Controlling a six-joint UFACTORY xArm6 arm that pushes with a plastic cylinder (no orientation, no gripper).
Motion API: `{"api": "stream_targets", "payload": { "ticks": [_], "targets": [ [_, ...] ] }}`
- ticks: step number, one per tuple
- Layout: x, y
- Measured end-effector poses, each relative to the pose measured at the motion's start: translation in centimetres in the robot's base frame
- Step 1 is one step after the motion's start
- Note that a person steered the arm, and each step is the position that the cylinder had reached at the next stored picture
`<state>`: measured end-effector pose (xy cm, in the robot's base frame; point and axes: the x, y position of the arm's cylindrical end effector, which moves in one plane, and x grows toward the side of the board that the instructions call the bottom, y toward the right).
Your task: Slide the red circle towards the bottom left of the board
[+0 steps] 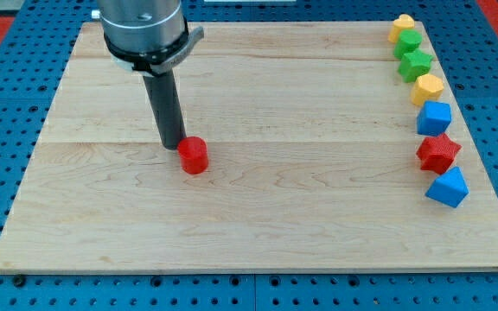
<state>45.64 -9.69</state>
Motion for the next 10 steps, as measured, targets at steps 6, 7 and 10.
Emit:
{"api": "stream_targets", "payload": {
  "ticks": [6,7,10],
  "targets": [
    [7.4,9.4],
    [7.4,11.5],
    [7.8,18.0]
  ]
}}
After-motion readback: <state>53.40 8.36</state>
